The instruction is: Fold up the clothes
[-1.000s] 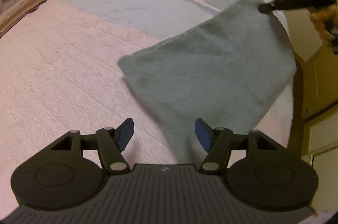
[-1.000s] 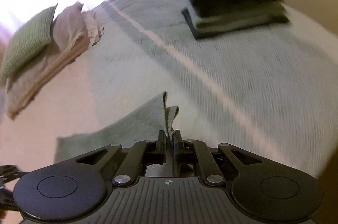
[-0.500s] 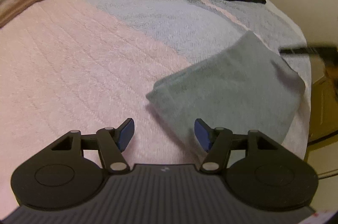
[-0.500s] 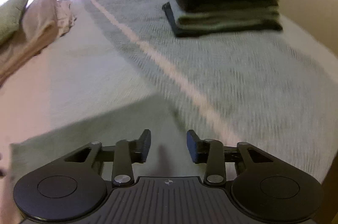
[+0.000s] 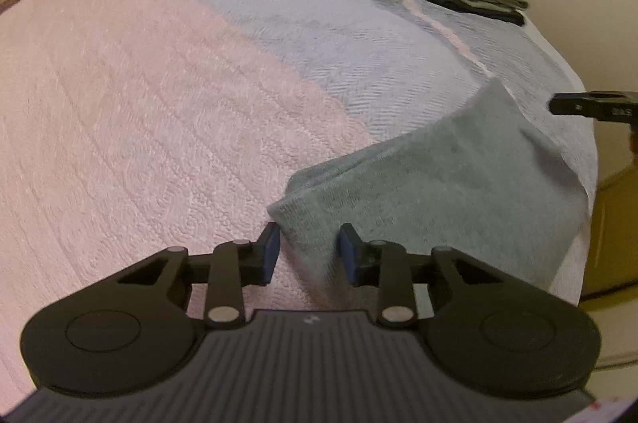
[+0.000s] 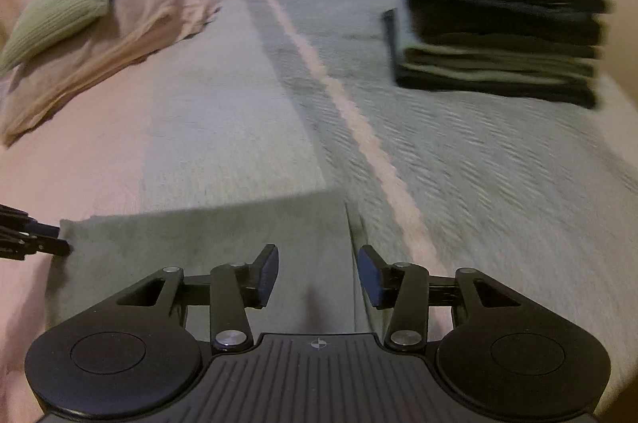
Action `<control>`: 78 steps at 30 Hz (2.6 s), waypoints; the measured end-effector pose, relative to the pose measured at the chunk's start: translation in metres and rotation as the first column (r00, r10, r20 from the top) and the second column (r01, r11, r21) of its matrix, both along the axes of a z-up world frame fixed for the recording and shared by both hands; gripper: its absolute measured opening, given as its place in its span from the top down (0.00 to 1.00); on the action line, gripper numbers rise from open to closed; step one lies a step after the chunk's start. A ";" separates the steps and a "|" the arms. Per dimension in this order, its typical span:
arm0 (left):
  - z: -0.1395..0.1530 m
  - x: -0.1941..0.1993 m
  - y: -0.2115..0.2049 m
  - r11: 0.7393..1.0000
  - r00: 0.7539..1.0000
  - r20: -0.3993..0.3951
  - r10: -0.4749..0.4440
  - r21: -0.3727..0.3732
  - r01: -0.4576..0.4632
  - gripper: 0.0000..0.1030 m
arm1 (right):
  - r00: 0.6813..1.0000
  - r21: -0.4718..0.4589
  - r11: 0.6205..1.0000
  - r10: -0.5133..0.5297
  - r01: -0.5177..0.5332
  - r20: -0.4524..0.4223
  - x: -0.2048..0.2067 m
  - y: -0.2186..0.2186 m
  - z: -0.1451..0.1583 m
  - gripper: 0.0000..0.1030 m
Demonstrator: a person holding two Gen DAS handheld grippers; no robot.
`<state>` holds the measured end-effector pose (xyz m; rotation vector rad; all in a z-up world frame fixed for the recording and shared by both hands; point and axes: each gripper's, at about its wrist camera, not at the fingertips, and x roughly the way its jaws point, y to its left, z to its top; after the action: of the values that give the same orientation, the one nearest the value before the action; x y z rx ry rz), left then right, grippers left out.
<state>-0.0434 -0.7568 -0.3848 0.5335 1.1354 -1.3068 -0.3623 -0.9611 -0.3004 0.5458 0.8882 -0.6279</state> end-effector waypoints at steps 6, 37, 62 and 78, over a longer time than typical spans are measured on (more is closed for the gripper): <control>-0.011 -0.001 -0.008 0.994 0.994 -0.033 0.107 0.036 -0.106 0.73 | 0.985 0.062 0.983 0.168 -0.170 0.043 0.019 -0.063 -0.035 0.59; -0.028 0.010 -0.035 1.000 0.997 -0.073 -0.006 -0.011 0.005 0.87 | 0.999 0.127 0.991 0.032 -0.036 0.031 -0.022 -0.082 -0.050 0.98; -0.034 -0.012 -0.010 0.893 0.899 0.017 -0.438 -0.108 0.437 0.78 | 0.969 0.131 0.973 -0.205 0.188 0.137 0.011 0.234 -0.062 0.71; -0.032 0.014 0.002 0.895 0.903 0.055 -0.425 -0.122 0.429 0.70 | 0.992 0.012 0.999 0.031 -0.033 0.125 0.087 0.337 -0.070 0.66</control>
<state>-0.0294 -0.7549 -0.4172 0.7281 0.9286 -1.7361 -0.2754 -0.6238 -0.3705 0.5761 0.7823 -0.5529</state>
